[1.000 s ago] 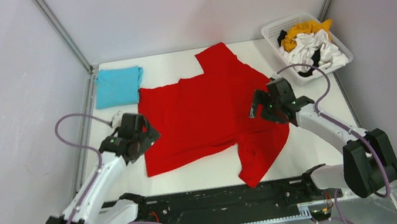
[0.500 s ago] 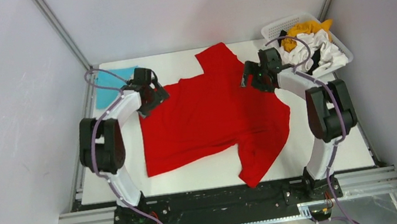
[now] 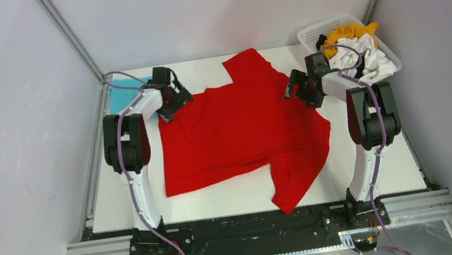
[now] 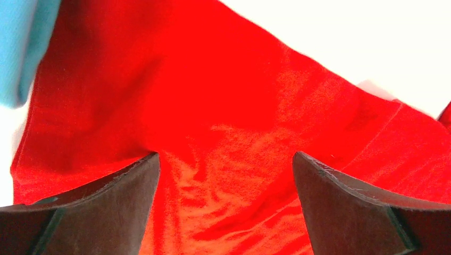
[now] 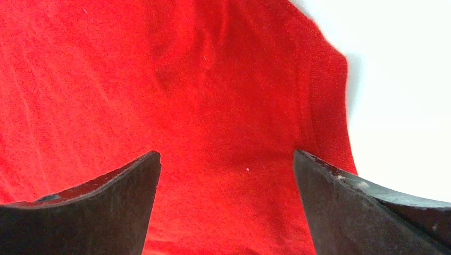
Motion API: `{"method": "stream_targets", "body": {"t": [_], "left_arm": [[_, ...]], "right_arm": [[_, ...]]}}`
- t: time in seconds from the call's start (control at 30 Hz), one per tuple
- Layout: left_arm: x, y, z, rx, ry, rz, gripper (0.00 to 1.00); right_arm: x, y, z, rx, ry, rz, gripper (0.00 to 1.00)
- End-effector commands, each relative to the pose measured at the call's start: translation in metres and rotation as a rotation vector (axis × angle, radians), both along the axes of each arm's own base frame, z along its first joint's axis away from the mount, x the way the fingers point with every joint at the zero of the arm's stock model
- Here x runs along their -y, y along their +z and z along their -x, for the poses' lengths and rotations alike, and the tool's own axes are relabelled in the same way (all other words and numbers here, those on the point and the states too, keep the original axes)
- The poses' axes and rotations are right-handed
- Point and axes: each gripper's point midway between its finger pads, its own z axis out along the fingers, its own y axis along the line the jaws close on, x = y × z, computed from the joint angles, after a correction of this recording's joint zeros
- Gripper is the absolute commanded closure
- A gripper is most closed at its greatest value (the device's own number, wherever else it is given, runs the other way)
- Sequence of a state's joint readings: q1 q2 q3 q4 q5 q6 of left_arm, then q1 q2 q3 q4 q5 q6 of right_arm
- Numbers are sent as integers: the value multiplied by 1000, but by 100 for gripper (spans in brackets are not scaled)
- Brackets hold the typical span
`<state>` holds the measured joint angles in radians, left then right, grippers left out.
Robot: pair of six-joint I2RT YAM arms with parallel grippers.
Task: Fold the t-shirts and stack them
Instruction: Flatten out the tshirt
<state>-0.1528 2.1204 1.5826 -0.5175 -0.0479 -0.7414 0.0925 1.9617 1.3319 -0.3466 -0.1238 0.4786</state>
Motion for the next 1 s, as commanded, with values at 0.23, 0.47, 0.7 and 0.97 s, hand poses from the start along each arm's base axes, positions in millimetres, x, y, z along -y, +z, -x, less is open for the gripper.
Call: {"method": "stream_targets", "body": {"t": [0.23, 0.47, 0.7, 0.97], "left_arm": [[9, -12, -52, 29, -12, 115, 0], [2, 47, -80, 151, -45, 108, 0], [-6, 130, -24, 247, -92, 17, 0], [2, 94, 120, 126, -103, -82, 0]], "right_arm": [[45, -7, 6, -62, -142, 53, 0], [19, 52, -6, 91, 19, 85, 1], [-11, 114, 52, 173, 107, 222, 1], [-114, 64, 202, 44, 445, 162, 0]]}}
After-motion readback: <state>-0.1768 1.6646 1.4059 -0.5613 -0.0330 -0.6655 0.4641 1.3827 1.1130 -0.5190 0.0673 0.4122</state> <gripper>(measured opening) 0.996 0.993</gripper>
